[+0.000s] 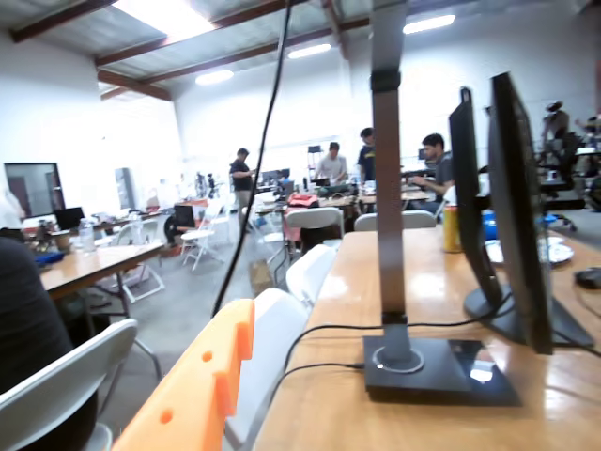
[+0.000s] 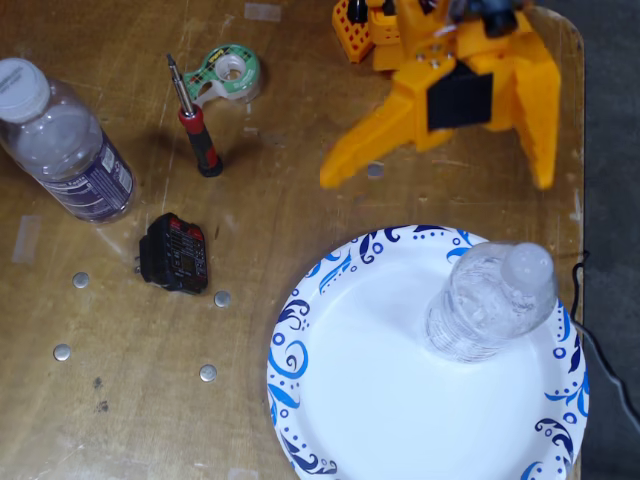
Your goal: Move the bottles to the plate
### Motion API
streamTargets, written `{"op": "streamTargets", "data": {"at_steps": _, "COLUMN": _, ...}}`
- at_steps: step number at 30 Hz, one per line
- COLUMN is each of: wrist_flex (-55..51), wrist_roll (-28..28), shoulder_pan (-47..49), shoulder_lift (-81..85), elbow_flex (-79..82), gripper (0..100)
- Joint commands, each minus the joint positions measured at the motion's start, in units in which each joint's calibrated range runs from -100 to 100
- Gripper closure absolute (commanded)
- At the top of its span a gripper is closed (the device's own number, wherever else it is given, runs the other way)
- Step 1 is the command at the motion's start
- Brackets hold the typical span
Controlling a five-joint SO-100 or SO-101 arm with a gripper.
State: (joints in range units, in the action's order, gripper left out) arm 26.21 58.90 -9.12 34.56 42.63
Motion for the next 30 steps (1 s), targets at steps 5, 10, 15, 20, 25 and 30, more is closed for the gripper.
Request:
{"op": "streamTargets", "data": {"at_steps": 5, "wrist_flex": -23.43, "wrist_roll": -0.21, "shoulder_pan": -15.52, "shoulder_lift": 18.13, "elbow_flex": 0.53, "gripper": 49}}
{"op": "streamTargets", "data": {"at_steps": 10, "wrist_flex": -37.18, "wrist_roll": -0.37, "shoulder_pan": -26.19, "shoulder_lift": 28.42, "elbow_flex": 1.61, "gripper": 49}}
{"op": "streamTargets", "data": {"at_steps": 15, "wrist_flex": -44.84, "wrist_roll": -0.31, "shoulder_pan": -33.20, "shoulder_lift": 35.59, "elbow_flex": 2.24, "gripper": 50}}
{"op": "streamTargets", "data": {"at_steps": 20, "wrist_flex": -45.45, "wrist_roll": -0.42, "shoulder_pan": -43.88, "shoulder_lift": 37.78, "elbow_flex": 3.14, "gripper": 50}}
{"op": "streamTargets", "data": {"at_steps": 25, "wrist_flex": -45.62, "wrist_roll": -3.29, "shoulder_pan": -53.36, "shoulder_lift": 37.78, "elbow_flex": 3.41, "gripper": 50}}
{"op": "streamTargets", "data": {"at_steps": 30, "wrist_flex": -44.84, "wrist_roll": -3.86, "shoulder_pan": -57.68, "shoulder_lift": 37.78, "elbow_flex": 7.10, "gripper": 50}}
